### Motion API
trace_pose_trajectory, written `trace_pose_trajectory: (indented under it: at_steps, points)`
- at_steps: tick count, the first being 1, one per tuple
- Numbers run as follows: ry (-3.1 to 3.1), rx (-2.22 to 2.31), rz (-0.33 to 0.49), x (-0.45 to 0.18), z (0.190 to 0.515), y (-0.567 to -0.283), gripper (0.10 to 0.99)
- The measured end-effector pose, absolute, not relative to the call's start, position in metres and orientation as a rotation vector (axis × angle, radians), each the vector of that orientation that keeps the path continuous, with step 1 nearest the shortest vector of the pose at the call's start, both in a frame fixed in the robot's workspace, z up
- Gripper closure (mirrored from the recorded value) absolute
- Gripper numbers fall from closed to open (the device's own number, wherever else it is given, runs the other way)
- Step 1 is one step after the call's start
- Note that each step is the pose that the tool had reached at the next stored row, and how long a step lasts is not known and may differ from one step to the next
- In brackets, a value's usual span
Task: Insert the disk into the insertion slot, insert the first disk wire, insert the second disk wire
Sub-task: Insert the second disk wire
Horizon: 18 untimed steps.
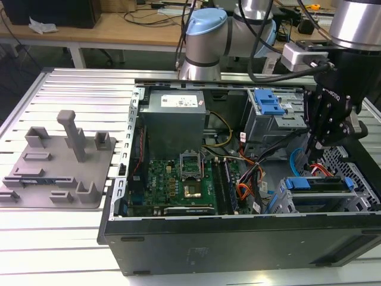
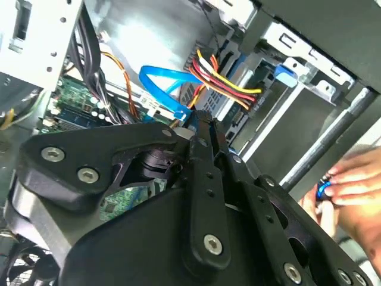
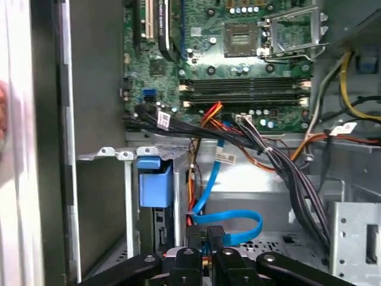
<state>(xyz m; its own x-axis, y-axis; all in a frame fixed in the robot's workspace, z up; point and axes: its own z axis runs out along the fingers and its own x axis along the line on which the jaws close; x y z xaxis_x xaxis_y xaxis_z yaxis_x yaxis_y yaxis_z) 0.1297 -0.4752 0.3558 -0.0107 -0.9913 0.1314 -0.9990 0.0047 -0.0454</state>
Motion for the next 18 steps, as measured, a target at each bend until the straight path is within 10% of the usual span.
trace_pose_trajectory:
  at_steps: [18]
  points:
    - [-2.277,2.251,0.007,0.135,0.356,-0.533,0.925]
